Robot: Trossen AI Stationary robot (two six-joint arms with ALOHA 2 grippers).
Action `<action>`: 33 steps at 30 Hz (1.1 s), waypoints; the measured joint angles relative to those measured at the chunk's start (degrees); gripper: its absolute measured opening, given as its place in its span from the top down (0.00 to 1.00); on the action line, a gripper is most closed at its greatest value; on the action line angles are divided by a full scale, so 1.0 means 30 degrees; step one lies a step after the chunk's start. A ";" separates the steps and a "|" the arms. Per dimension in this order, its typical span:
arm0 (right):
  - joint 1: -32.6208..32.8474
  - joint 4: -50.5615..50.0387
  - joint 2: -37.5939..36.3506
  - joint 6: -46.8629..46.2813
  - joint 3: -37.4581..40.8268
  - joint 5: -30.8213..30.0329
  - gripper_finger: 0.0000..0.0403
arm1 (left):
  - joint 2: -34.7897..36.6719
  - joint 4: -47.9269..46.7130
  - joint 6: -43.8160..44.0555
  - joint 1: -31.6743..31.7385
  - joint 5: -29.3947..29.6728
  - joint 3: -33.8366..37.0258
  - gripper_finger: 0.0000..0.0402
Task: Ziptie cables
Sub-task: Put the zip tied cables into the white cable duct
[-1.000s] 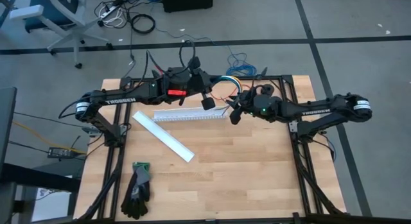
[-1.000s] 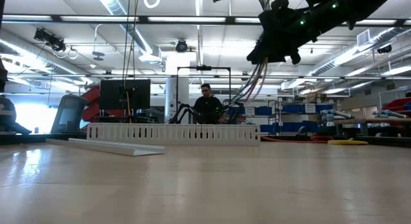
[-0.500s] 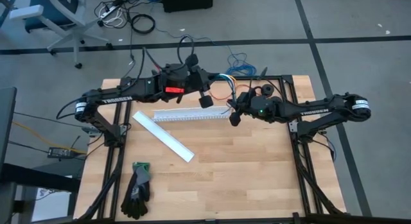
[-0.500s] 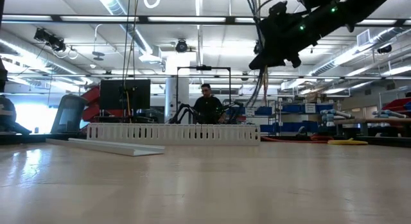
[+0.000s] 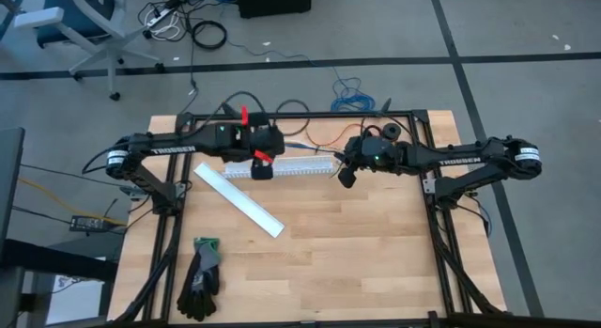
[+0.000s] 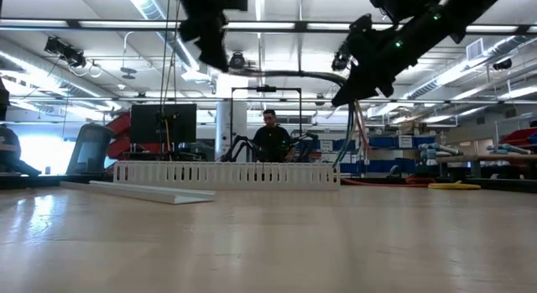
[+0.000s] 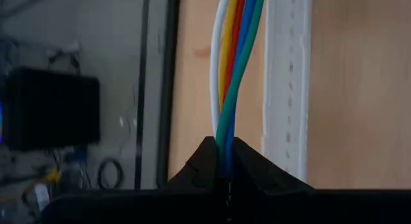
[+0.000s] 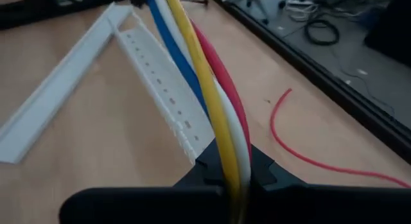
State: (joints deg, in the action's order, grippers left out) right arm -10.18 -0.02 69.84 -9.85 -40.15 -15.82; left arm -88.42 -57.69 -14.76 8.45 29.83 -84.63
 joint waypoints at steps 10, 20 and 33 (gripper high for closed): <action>-0.0884 -0.9115 0.4607 0.4860 -0.6977 0.1278 0.99 | -0.0012 0.0577 0.0995 -0.0015 0.1132 0.3829 0.92; -0.1004 -1.3388 1.0384 0.9470 -1.2366 0.1366 0.99 | -0.0007 0.0522 0.1658 0.0007 0.1335 0.6591 0.92; -0.0894 -1.6495 1.3555 1.1330 -1.7307 0.2948 0.99 | 0.0014 0.0751 0.1578 0.0443 0.2088 0.8959 0.93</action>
State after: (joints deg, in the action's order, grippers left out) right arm -12.86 -49.50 110.50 24.14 -92.08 -6.98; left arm -88.38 -55.43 -10.02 9.78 36.09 -57.75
